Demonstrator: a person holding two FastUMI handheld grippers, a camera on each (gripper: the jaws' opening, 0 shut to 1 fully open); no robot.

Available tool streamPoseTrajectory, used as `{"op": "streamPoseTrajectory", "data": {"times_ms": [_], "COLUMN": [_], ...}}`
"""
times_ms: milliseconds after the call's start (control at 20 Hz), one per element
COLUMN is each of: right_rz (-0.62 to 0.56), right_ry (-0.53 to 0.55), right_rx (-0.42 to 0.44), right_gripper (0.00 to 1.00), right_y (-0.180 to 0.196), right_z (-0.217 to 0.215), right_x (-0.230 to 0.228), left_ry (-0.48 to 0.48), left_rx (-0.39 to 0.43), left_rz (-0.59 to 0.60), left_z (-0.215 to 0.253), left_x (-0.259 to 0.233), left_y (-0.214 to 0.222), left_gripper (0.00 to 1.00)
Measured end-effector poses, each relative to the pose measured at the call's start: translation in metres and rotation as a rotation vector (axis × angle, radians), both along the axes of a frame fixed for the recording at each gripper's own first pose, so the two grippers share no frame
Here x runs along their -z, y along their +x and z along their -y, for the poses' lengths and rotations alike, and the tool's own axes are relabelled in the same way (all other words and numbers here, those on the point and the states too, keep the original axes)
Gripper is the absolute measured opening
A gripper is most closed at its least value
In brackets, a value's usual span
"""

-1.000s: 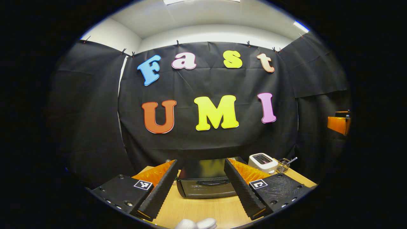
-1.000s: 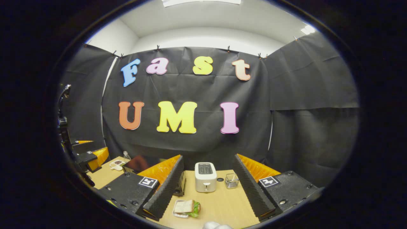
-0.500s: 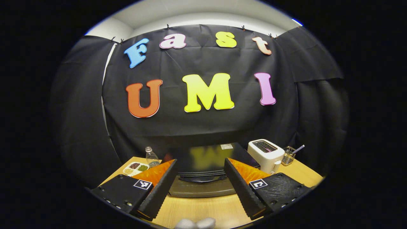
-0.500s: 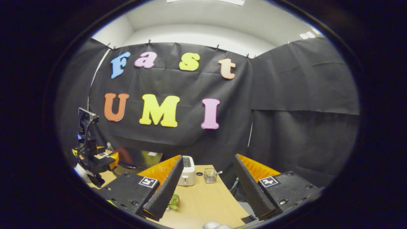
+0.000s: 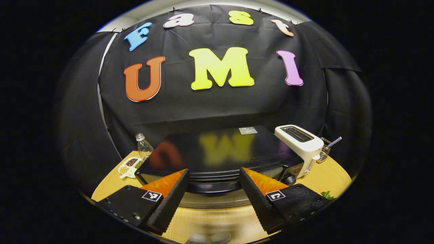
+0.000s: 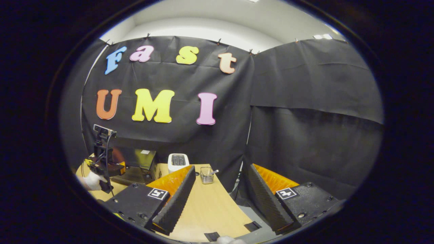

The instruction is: Open the electric oven with the left hand, put the food in, and close the electric oven.

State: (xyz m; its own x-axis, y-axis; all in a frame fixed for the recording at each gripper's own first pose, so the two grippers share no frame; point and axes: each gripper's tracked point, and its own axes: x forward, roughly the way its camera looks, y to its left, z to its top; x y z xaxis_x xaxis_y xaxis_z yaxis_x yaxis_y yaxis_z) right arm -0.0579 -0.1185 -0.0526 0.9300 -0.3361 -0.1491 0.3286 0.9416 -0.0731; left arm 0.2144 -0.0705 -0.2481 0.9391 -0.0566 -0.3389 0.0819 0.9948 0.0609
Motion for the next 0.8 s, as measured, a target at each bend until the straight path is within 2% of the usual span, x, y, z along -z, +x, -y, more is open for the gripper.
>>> {"op": "streamPoseTrajectory", "data": {"times_ms": [50, 100, 150, 200, 250, 300, 550, 600, 650, 800], "right_rz": [-0.004, -0.008, -0.012, -0.012, -0.014, -0.013, -0.01, -0.015, -0.017, -0.02], "right_ry": [0.001, 0.002, 0.005, 0.007, 0.007, 0.008, 0.011, 0.008, 0.004, -0.005], "right_rx": [0.007, 0.01, 0.01, 0.008, 0.007, 0.006, -0.009, -0.014, -0.019, -0.038], "right_gripper": [0.91, 0.91, 1.0, 1.0, 0.92, 1.0, 1.0, 0.91, 1.0, 1.0], "right_y": [-0.001, -0.002, -0.003, -0.004, -0.004, -0.004, -0.004, -0.004, -0.005, -0.008], "right_z": [0.001, 0.001, 0.001, 0.0, 0.0, 0.0, 0.0, -0.002, -0.002, -0.007], "right_x": [0.003, 0.004, 0.007, 0.007, 0.009, 0.009, 0.01, 0.011, 0.012, 0.013], "left_ry": [-0.008, 0.005, 0.006, 0.004, -0.001, -0.01, -0.028, -0.028, -0.028, -0.029], "left_rx": [0.016, 0.02, 0.017, 0.017, 0.014, 0.012, 0.009, 0.009, 0.01, 0.011], "left_rz": [0.017, 0.019, 0.006, 0.02, 0.003, 0.007, -0.013, -0.013, -0.015, -0.025], "left_z": [0.004, 0.006, 0.005, 0.005, 0.006, 0.005, 0.003, 0.003, 0.003, 0.002], "left_x": [-0.003, -0.002, 0.001, -0.002, 0.002, -0.001, 0.001, 0.002, 0.002, 0.006], "left_y": [-0.001, 0.003, -0.001, 0.002, 0.001, 0.001, -0.011, -0.015, -0.018, -0.032], "left_gripper": [0.97, 0.84, 0.94, 0.96, 0.95, 0.95, 0.96, 0.95, 0.95, 0.96]}}
